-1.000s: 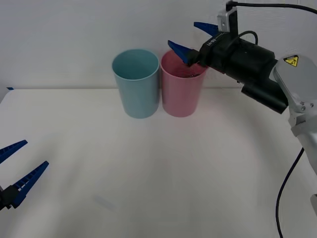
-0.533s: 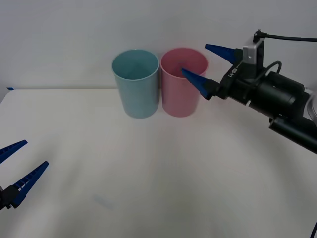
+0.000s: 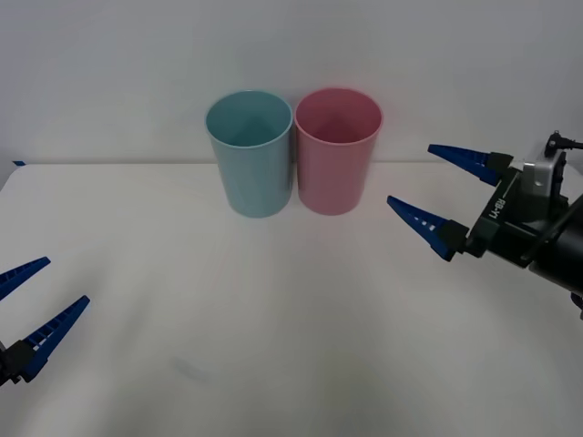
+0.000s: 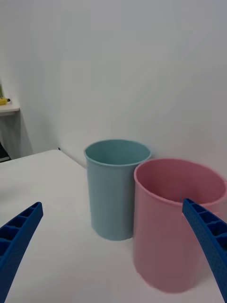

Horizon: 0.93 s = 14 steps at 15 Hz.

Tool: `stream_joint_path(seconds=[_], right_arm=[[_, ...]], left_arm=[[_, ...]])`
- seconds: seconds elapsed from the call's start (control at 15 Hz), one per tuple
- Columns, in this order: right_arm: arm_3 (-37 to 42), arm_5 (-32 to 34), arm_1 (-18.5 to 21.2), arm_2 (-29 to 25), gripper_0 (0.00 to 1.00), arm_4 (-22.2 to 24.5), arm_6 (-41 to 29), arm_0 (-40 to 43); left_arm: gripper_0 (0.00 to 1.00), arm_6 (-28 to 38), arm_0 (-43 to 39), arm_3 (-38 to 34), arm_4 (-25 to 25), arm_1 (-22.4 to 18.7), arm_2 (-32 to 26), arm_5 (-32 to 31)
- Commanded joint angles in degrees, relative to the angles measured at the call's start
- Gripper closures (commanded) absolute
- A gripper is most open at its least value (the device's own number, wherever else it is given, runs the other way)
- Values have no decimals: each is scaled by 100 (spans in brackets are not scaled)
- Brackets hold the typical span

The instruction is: Grasp the object on the table and drop it into the matching bin: aluminum can to the light blue bin, PET bottle to the pink bin.

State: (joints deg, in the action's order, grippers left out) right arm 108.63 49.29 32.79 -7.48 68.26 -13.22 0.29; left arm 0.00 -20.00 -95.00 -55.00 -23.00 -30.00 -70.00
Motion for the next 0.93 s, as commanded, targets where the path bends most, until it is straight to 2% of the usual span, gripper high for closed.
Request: stream_joint_path(seconds=[0.07,0.4,0.6,0.93], right_arm=[[71,503,-106,-439,0,-129,504,489],[71,1250,-150,-1107,0,-437,1067,1324],[71,1645,-449,-1625,0,-428,1172,1772],[71,1848,-845,-2100,0,-472,1313,2405]], left_arm=[[0,0,0,0,0,0,0,0],[0,0,0,0,0,0,0,0],[0,0,0,0,0,0,0,0],[0,0,0,0,0,0,0,0]])
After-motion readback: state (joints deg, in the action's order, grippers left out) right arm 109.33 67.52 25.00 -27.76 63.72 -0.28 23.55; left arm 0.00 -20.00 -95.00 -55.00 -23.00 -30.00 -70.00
